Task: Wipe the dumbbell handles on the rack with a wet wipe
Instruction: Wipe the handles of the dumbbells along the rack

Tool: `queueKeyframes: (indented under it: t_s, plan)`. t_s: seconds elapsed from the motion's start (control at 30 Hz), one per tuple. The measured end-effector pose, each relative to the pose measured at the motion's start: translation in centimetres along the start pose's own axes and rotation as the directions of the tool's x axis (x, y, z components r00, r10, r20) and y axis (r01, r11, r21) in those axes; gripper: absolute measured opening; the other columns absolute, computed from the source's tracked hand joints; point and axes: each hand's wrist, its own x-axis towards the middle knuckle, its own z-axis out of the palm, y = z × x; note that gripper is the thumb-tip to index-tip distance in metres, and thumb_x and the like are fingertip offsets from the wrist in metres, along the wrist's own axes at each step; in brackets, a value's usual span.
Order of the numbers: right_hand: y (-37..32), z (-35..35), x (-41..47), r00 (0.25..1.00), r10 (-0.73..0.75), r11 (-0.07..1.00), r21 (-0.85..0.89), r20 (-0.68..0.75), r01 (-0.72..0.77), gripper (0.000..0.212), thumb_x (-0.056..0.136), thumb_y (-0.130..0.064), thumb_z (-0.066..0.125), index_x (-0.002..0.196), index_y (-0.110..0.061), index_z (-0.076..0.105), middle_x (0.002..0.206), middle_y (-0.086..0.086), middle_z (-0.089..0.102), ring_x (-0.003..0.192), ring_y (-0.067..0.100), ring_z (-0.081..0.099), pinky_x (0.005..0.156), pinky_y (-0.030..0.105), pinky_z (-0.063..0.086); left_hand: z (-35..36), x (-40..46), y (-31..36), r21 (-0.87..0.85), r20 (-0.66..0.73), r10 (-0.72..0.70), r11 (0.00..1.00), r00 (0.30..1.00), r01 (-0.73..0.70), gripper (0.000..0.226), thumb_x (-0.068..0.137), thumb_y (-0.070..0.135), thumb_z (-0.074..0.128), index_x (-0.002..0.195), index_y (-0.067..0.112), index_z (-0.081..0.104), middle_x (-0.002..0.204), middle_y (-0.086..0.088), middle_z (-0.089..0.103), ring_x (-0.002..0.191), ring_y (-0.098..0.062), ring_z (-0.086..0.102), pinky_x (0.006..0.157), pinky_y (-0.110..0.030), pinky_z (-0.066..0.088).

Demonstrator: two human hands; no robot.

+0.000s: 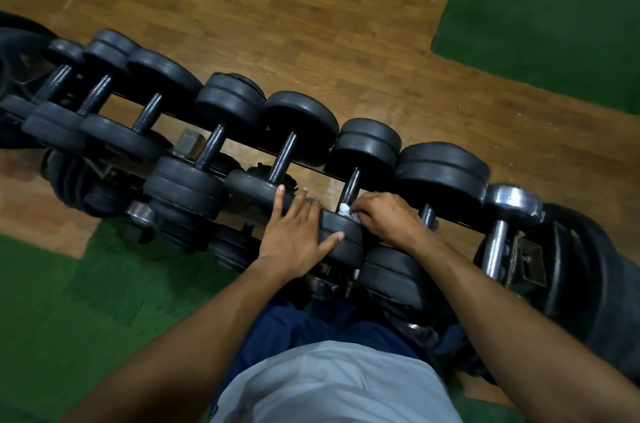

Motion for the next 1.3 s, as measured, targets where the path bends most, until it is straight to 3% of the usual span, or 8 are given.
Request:
queueKeyframes:
  t_s: [0.13,0.37,0.57,0.77,0.9,1.03,1.17,1.3]
  plan:
    - [1.6,-0.6,-2.6,0.988,0.123,0.992,0.004,-0.094,-0.124,0.022,0.092,-0.022,0.055,0.105,-0.026,0.072,0.110,-0.004,0.070,0.099,0.021,0.066,0.078,0.034,0.051,-0.1,-0.1,0.7,-0.063,-0.003,0.008,0.998,1.000,-0.008,0.086,0.100,0.072,0.014,0.156,0.010,0.034,0.160,-0.007,0.039,0.158,-0.024,0.014,0.124,-0.056,-0.014]
    - [2.2,-1.5,-7.0,0.933,0.280,0.957,-0.008,-0.227,-0.289,0.019,0.094,-0.025,0.055,0.101,-0.027,0.072,0.106,-0.006,0.069,0.091,0.021,0.067,0.072,0.036,0.054,0.2,-0.4,3.1,-0.229,-0.034,0.080,0.970,0.996,-0.086,0.083,0.099,0.071,0.032,0.157,0.012,0.027,0.162,-0.010,0.033,0.153,-0.027,0.021,0.128,-0.050,0.007]
    - [1.2,-2.1,-9.7,0.918,0.340,0.915,-0.155,-0.206,-0.373,0.018,0.093,-0.030,0.055,0.102,-0.029,0.071,0.105,-0.003,0.068,0.087,0.027,0.068,0.068,0.038,0.056,-0.2,-1.1,3.5,-0.278,-0.054,0.163,0.945,0.985,-0.172,0.083,0.100,0.068,0.037,0.159,0.010,0.025,0.165,-0.012,0.027,0.156,-0.027,0.014,0.128,-0.049,0.004]
    - [1.4,-2.2,-12.2,0.890,0.400,0.904,-0.065,-0.218,-0.422,0.014,0.093,-0.029,0.059,0.102,-0.027,0.070,0.105,-0.007,0.067,0.089,0.024,0.067,0.074,0.041,0.055,-0.3,-1.3,5.7,-0.313,-0.073,0.263,0.910,0.962,-0.272,0.082,0.099,0.069,0.036,0.155,0.010,0.031,0.161,-0.010,0.033,0.154,-0.027,0.018,0.128,-0.050,0.008]
    - [2.6,-2.7,-12.3,0.914,0.392,0.920,0.049,-0.104,-0.389,0.015,0.092,-0.027,0.064,0.103,-0.034,0.070,0.101,-0.014,0.063,0.093,0.014,0.064,0.080,0.042,0.054,-0.3,-1.3,7.4,-0.313,-0.033,0.310,0.899,0.950,-0.305,0.081,0.100,0.070,0.030,0.154,0.010,0.033,0.160,-0.010,0.036,0.155,-0.027,0.018,0.128,-0.050,0.005]
    - [4.0,-3.6,-10.6,0.934,0.320,0.931,0.132,0.159,-0.341,0.021,0.091,-0.023,0.069,0.106,-0.038,0.072,0.104,-0.019,0.070,0.097,0.004,0.065,0.088,0.038,0.055,-0.2,-1.2,8.4,-0.286,0.023,0.309,0.913,0.951,-0.290,0.083,0.100,0.071,0.020,0.154,0.009,0.035,0.160,-0.009,0.038,0.156,-0.024,0.017,0.128,-0.050,-0.001]
    - [4.5,-4.7,-8.6,0.912,0.171,0.982,0.006,0.373,-0.186,0.018,0.092,-0.033,0.066,0.108,-0.037,0.074,0.108,-0.017,0.073,0.098,0.006,0.066,0.089,0.035,0.054,0.0,-0.3,8.5,-0.281,0.034,0.316,0.914,0.948,-0.294,0.086,0.098,0.074,0.015,0.150,0.011,0.040,0.157,-0.010,0.043,0.155,-0.022,0.020,0.128,-0.048,-0.001]
    - [5.1,-4.5,-7.6,0.915,0.139,0.984,-0.152,0.379,-0.087,0.026,0.090,-0.036,0.064,0.116,-0.040,0.068,0.110,-0.011,0.064,0.102,0.016,0.061,0.080,0.031,0.050,0.1,0.4,8.8,-0.283,0.040,0.318,0.913,0.947,-0.294,0.091,0.095,0.078,0.009,0.150,0.013,0.041,0.154,-0.009,0.047,0.153,-0.021,0.025,0.128,-0.048,0.001]
